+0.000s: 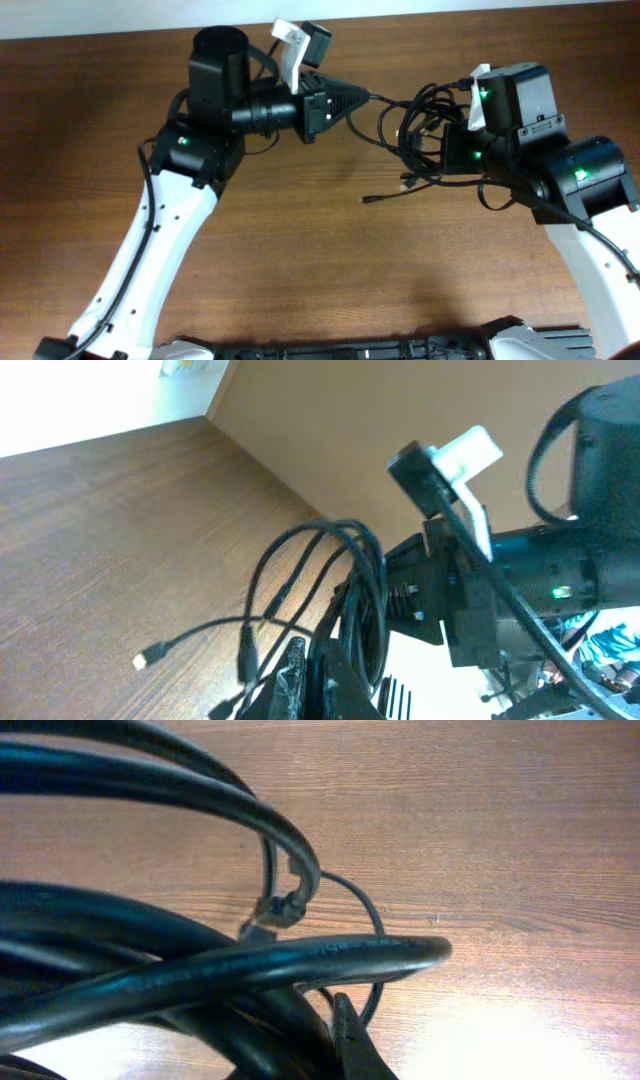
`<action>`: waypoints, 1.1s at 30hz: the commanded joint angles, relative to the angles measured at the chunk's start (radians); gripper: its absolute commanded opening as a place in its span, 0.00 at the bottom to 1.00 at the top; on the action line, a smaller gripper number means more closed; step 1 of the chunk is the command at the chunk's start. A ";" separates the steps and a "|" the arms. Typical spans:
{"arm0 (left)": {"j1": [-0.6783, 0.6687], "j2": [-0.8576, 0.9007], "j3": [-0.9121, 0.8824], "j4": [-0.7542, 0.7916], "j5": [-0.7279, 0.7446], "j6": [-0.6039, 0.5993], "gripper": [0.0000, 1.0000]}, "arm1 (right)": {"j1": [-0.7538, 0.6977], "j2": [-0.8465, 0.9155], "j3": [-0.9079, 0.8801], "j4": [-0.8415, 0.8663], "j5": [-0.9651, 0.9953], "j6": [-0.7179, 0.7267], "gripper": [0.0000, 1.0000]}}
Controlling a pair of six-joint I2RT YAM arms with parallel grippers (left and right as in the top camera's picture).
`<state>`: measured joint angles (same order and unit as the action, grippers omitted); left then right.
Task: Untangle cables
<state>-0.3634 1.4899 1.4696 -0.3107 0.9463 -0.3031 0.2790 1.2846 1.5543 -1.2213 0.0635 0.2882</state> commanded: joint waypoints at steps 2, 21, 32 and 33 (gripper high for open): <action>0.132 -0.084 0.024 0.015 -0.070 0.012 0.00 | -0.044 -0.008 -0.011 -0.047 0.244 0.030 0.04; 0.131 -0.084 0.023 -0.148 0.016 0.012 0.94 | -0.044 -0.008 -0.011 0.093 -0.142 0.069 0.04; -0.051 -0.082 0.023 -0.148 -0.201 0.012 0.99 | -0.044 -0.008 -0.011 0.276 -0.407 0.226 0.04; -0.070 -0.082 0.023 -0.147 -0.232 0.012 0.99 | -0.044 -0.008 -0.011 0.286 -0.437 0.226 0.04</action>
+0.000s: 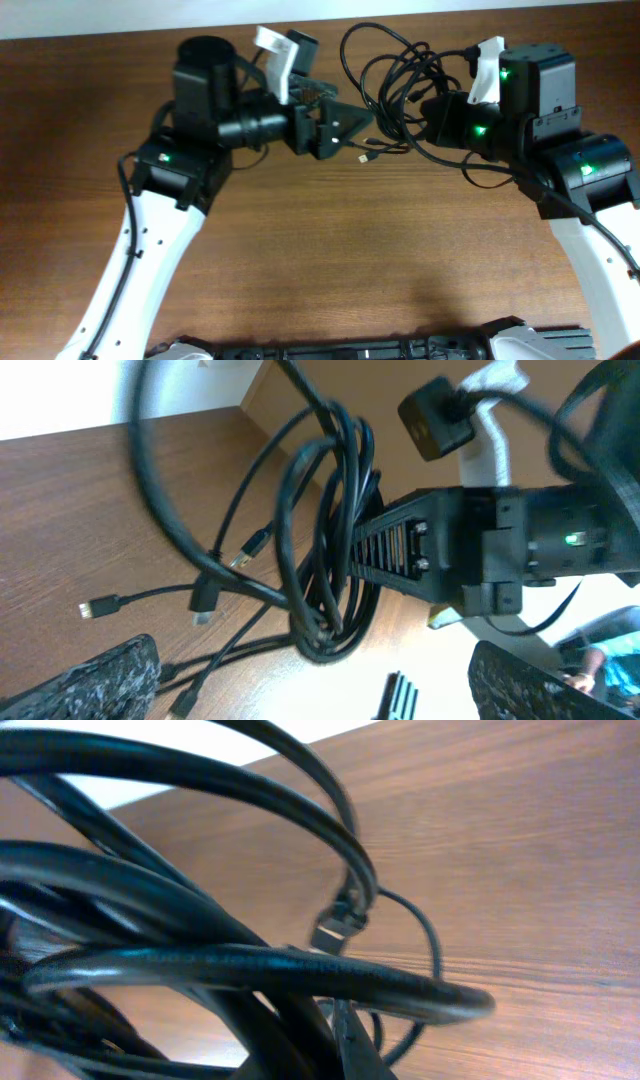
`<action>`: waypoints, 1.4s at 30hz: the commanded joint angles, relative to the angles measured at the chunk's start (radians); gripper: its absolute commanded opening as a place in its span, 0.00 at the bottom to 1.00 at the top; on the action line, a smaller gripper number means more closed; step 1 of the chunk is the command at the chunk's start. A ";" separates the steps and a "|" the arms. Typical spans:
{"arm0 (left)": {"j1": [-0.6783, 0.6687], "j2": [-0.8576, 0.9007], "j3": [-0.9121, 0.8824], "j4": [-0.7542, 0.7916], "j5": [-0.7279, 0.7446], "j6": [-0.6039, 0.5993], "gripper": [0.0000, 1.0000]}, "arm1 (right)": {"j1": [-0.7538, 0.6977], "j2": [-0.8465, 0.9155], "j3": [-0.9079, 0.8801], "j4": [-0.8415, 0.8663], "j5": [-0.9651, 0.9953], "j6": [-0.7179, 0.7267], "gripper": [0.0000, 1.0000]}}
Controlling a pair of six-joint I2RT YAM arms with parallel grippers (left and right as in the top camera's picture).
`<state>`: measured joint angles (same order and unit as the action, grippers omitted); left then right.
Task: Untangle cables
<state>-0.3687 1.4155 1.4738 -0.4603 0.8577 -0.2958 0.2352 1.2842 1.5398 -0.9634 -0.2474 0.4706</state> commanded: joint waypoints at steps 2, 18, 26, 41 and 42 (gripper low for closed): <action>-0.097 -0.008 0.019 0.003 -0.191 0.005 0.99 | 0.000 -0.008 0.003 0.048 -0.181 0.056 0.04; -0.140 -0.008 0.019 0.012 -0.230 0.005 0.72 | -0.001 -0.008 0.003 0.033 -0.040 0.092 0.04; -0.140 -0.008 0.019 0.011 -0.230 0.005 0.47 | 0.000 -0.008 0.003 0.027 -0.064 0.092 0.04; -0.140 -0.008 0.019 0.014 -0.230 0.005 0.09 | 0.000 -0.008 0.003 0.026 -0.145 0.092 0.04; -0.140 -0.008 0.019 0.014 -0.230 0.005 0.06 | 0.000 -0.008 0.003 0.026 -0.145 0.092 0.04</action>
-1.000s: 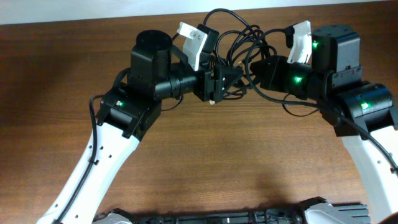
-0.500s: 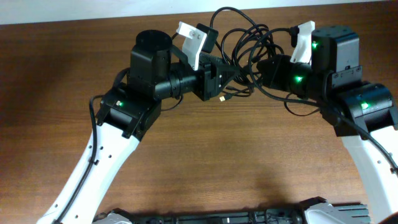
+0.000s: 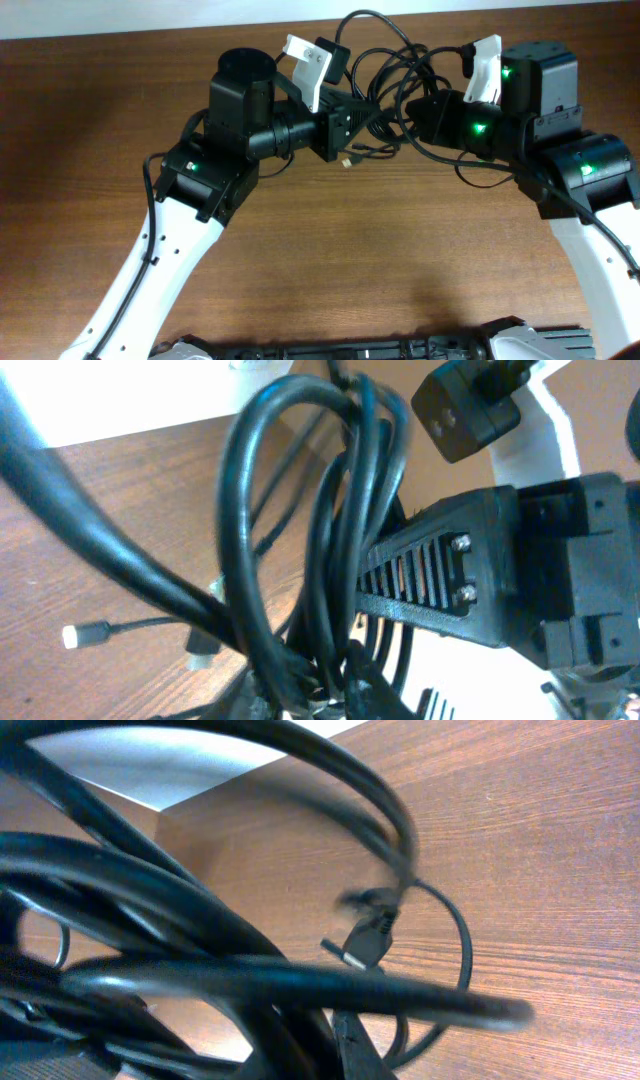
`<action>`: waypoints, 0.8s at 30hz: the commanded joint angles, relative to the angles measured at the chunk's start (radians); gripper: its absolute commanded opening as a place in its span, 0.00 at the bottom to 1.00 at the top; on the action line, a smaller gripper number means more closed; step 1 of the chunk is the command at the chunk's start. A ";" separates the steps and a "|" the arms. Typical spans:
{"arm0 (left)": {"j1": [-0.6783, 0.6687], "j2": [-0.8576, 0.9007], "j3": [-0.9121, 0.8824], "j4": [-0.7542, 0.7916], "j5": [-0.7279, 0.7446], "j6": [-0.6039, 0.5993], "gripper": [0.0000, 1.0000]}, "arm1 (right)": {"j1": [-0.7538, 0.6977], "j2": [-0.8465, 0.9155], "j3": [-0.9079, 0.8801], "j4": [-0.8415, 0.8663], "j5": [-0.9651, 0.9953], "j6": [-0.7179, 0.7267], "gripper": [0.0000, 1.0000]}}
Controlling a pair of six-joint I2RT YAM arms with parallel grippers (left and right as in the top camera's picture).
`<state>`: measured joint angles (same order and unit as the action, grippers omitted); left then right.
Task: Untangle cables
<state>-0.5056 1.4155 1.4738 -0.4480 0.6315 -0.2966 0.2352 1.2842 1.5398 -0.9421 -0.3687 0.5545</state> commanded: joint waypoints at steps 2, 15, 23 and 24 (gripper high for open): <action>-0.003 -0.008 0.019 0.002 -0.004 0.005 0.00 | 0.000 -0.008 0.003 0.005 -0.024 0.007 0.04; -0.002 -0.008 0.019 0.127 -0.004 -0.226 0.00 | 0.000 0.002 0.003 -0.075 0.122 -0.106 0.04; 0.000 -0.008 0.019 0.235 -0.031 -0.318 0.00 | 0.000 0.044 0.003 -0.131 0.124 -0.140 0.04; 0.006 -0.008 0.019 0.235 -0.037 -0.318 0.00 | 0.000 0.047 0.003 -0.133 0.124 -0.140 0.04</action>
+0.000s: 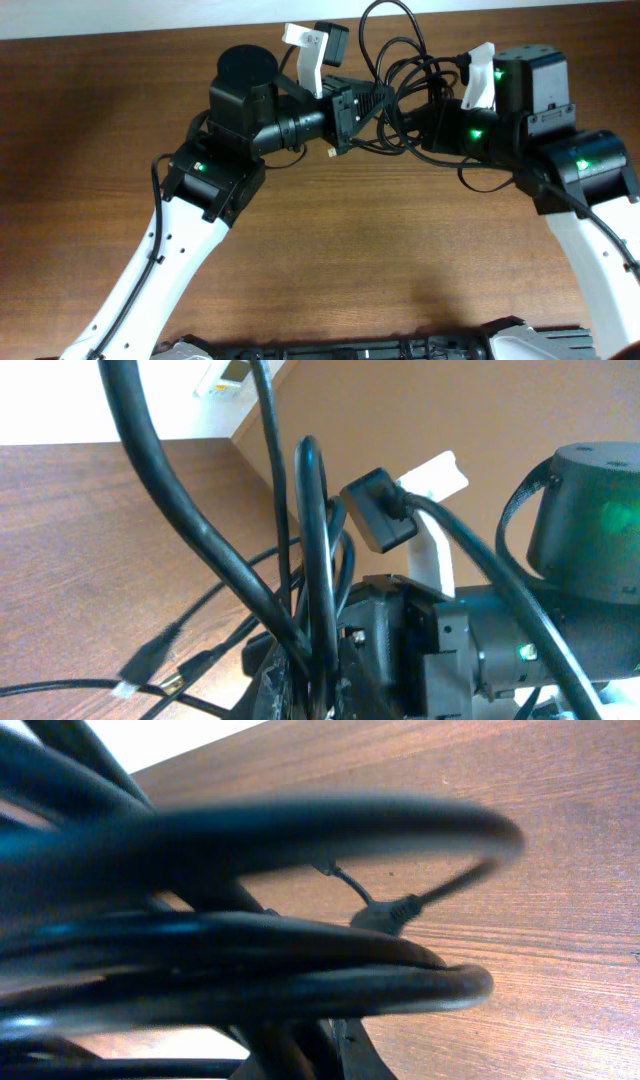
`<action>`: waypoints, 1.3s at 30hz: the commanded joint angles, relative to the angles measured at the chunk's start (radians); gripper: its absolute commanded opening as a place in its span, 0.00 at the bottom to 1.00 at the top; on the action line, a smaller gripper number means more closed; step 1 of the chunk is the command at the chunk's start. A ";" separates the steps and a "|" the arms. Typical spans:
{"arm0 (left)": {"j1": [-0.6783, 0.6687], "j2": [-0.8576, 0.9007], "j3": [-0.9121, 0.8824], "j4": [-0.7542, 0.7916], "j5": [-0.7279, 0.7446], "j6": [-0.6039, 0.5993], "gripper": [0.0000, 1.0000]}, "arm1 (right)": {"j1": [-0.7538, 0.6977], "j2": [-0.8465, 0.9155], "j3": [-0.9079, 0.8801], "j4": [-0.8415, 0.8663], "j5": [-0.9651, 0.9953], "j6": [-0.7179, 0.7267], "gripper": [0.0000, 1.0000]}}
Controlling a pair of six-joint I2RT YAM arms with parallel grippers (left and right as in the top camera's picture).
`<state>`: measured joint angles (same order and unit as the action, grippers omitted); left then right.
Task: Untangle cables
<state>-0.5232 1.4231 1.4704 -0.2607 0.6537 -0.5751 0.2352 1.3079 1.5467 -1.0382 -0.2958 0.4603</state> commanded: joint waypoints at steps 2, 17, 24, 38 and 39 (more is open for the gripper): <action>0.040 -0.016 0.023 0.047 -0.059 -0.043 0.00 | 0.000 0.024 -0.004 -0.038 0.055 -0.064 0.04; 0.216 -0.016 0.023 0.043 -0.076 -0.176 0.00 | 0.000 0.024 -0.004 -0.104 0.128 -0.109 0.04; 0.226 -0.016 0.023 -0.055 -0.074 -0.139 0.82 | 0.000 0.024 -0.004 -0.090 0.127 -0.108 0.04; 0.199 -0.016 0.023 -0.264 0.072 -0.007 0.99 | 0.000 0.024 -0.004 0.093 -0.041 -0.005 0.04; 0.193 -0.016 0.023 -0.259 0.072 -0.007 0.99 | 0.000 0.024 -0.004 0.103 -0.064 0.011 0.04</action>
<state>-0.3099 1.4273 1.4719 -0.5217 0.6960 -0.6159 0.2379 1.3346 1.5463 -0.9699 -0.2432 0.4038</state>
